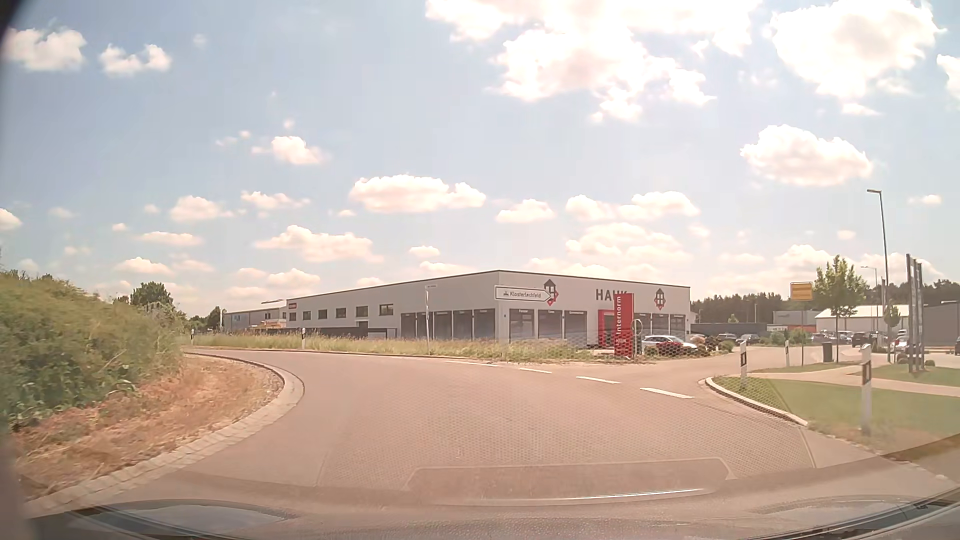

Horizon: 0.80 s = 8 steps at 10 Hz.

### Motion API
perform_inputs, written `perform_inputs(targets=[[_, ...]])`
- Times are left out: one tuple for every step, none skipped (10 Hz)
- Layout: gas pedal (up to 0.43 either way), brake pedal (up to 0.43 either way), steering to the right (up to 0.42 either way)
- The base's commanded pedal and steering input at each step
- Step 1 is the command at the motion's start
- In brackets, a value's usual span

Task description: Follow the waypoints while adhering to traffic rules and regulations

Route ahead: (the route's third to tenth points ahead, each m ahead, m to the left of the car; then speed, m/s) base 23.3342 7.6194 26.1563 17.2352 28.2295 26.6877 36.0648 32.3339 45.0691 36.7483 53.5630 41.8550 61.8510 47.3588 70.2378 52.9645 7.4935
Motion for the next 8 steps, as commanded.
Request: perform_inputs(targets=[[0.15,0.012,-0.049],[0.15,0.012,-0.069],[0.15,0.012,-0.095],[0.15,0.012,-0.117],[0.15,0.012,-0.132],[0.15,0.012,-0.151],[0.15,0.012,-0.163],[0.15,0.012,-0.17]])
